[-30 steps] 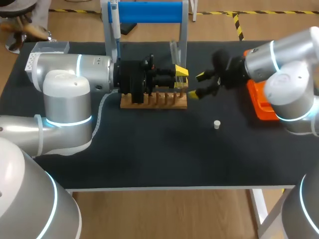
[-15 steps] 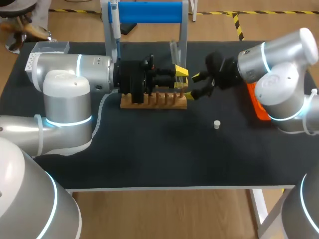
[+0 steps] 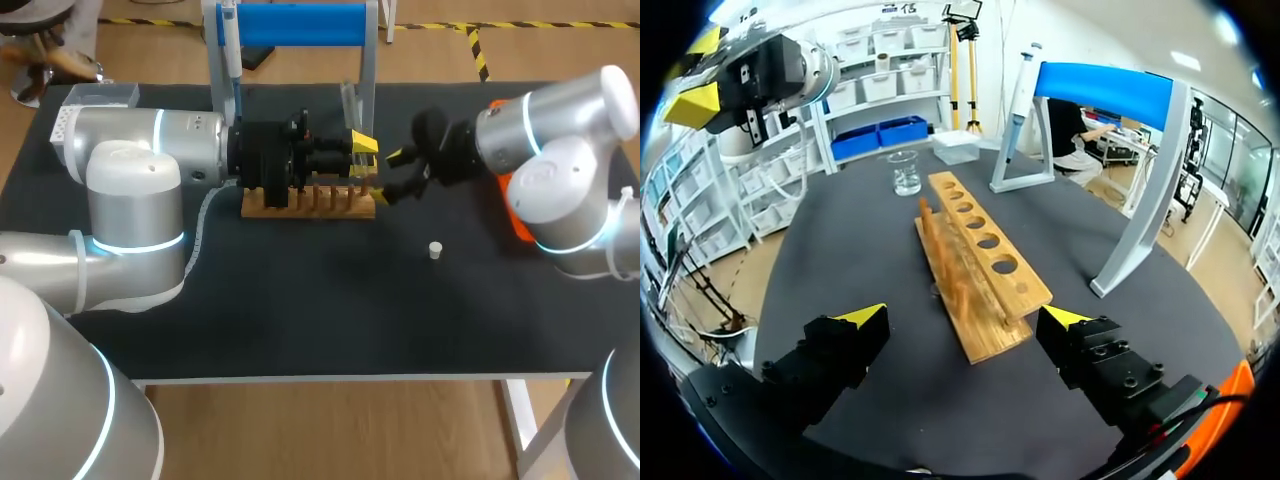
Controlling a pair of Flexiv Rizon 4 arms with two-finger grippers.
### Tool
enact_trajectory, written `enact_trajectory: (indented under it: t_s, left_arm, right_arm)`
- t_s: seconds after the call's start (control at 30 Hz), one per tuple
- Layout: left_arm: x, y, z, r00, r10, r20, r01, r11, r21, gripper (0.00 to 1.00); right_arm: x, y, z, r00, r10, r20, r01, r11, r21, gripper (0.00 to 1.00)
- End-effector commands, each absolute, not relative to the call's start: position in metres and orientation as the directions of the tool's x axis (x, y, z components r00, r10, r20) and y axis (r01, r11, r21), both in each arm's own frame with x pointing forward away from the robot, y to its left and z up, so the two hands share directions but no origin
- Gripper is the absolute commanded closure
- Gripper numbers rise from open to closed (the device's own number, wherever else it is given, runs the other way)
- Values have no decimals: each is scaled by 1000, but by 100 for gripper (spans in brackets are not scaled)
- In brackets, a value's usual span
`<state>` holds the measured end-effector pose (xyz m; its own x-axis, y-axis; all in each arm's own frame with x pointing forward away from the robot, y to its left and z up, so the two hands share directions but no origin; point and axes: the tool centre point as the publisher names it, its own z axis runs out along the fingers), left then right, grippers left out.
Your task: Invert the test tube, pick up the pipette, mount the tip to pipette, aspirate from beaker and dispense into the tube, eject the tip, return the pipette, and cap with the stopper.
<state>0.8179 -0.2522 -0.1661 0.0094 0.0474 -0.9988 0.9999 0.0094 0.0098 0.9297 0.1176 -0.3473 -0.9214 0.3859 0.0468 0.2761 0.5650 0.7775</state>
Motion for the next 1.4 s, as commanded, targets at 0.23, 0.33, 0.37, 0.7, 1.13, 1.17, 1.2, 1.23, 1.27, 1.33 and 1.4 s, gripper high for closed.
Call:
enact_trajectory:
  t_s: [0.23,0.33,0.37,0.7,1.13,1.17,1.2,1.23,1.27,1.33,1.4]
  left_arm:
    - [818,-253,-166,11,47,-999,1000,10,11,100]
    - [818,-253,-166,11,47,-999,1000,10,11,100]
    - [818,-253,-166,11,47,-999,1000,10,11,100]
    - [818,-253,-166,11,47,-999,1000,10,11,100]
    - [818,-253,-166,11,47,-999,1000,10,11,100]
    - [818,-253,-166,11,47,-999,1000,10,11,100]
    - [818,-253,-166,11,47,-999,1000,10,11,100]
    - [818,-253,-166,11,47,-999,1000,10,11,100]
    - [818,-253,-166,11,47,-999,1000,10,11,100]
    - [818,-253,-166,11,47,-999,1000,10,11,100]
    - [818,-253,-166,11,47,-999,1000,10,11,100]
  right_arm:
    - [927,117,-343,-921,389,10,252,577,777,0]
    - [926,118,-343,-920,393,5,250,575,779,0]
    - [925,119,-342,-919,394,5,251,574,779,0]
    - [921,127,-342,-910,415,-7,253,566,785,0]
    - [919,127,-343,-914,404,-27,234,584,777,0]
    - [919,127,-343,-914,404,-27,234,584,777,0]
    - [919,127,-343,-914,404,-27,234,584,777,0]
    - [919,127,-343,-914,404,-27,234,584,777,0]
    - [919,127,-343,-914,404,-27,234,584,777,0]
    - [919,127,-343,-914,404,-27,234,584,777,0]
    - [919,127,-343,-914,404,-27,234,584,777,0]
